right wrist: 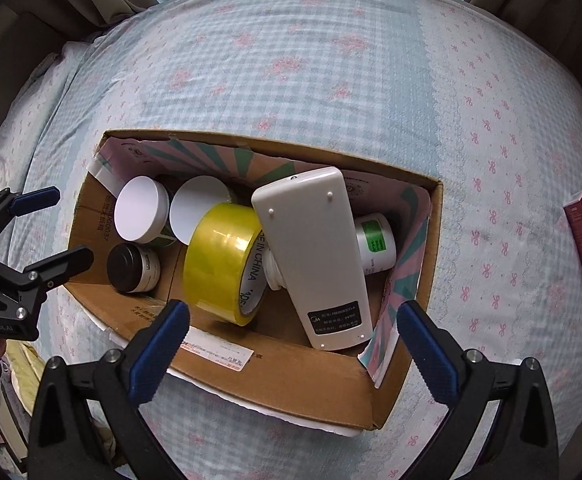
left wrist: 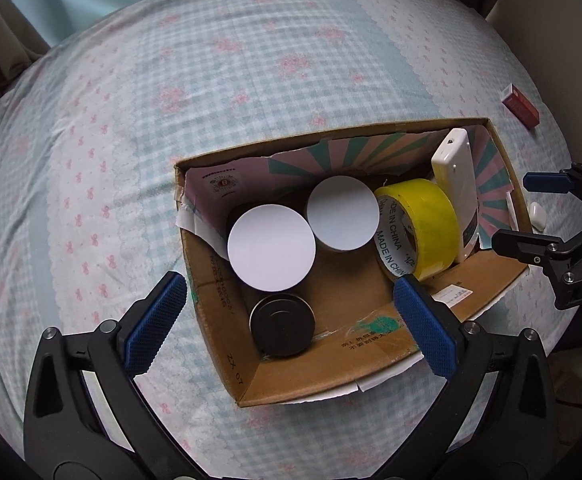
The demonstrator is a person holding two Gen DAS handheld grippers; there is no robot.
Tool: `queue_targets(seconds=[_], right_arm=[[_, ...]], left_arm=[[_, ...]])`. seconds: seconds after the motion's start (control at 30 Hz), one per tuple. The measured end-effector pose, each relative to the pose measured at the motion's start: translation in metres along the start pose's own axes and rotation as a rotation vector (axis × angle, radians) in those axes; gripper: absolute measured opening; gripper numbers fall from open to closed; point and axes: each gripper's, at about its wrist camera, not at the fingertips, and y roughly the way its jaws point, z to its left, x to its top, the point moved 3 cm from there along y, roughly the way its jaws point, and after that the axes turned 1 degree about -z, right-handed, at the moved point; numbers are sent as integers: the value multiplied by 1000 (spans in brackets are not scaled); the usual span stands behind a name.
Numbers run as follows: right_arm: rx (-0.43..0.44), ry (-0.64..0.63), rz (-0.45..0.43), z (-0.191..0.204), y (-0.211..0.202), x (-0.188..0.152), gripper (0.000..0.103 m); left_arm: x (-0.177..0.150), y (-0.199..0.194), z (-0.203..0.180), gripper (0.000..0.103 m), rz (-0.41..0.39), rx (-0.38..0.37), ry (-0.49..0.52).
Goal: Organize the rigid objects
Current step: 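Lower and release the green jar and remote into the box with both tools, then move both tools away from the box toward the earbud case and red box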
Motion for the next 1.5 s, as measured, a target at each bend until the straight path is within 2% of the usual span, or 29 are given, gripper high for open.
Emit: queue_targets(seconds=[0.2,0.3,0.4,0.5,0.63,0.73,0.9,1.0,1.13,1.23,1.37,1.5], right_arm=[[-55,9,15,-4,-19,-6,103],[-62,32,-8,-5,-38,-10,103],[-98,24,-33,-3,-59,-15,103],[-106,33,-60,-4,-82,-23,103],[-71,82,-78,-15,-114,-37,103],[-88,72,-105,-22,-137,-47,103],[-163,4,-156,-47,-168,-61,103],[-147,-22,-187,-72,-181,-69,103],[-118,-79,-212,-113,-189,-78,103],[-101,-133,-212,-148,-190,-79,103],[-79,-197,-206,-199,-186,-76,103],[-84,-245,-199,-252,-174,-67,103]], left_arm=[[-6,-21,1,103,-9,27,-31],[-11,-38,-1,103,-22,32,-56],[-16,-59,-6,103,-39,75,-55],[-21,-84,-14,103,-64,89,-71],[-25,-117,-29,103,-114,75,-123],[-28,-139,-47,103,-160,79,-155],[-29,-163,-87,103,-199,106,-196],[-30,-171,-117,103,-217,123,-241],[-31,-173,-168,103,-228,197,-279],[-33,-164,-208,103,-204,241,-342],[-29,-142,-264,103,-174,211,-454],[-18,-106,-321,103,-143,197,-486]])
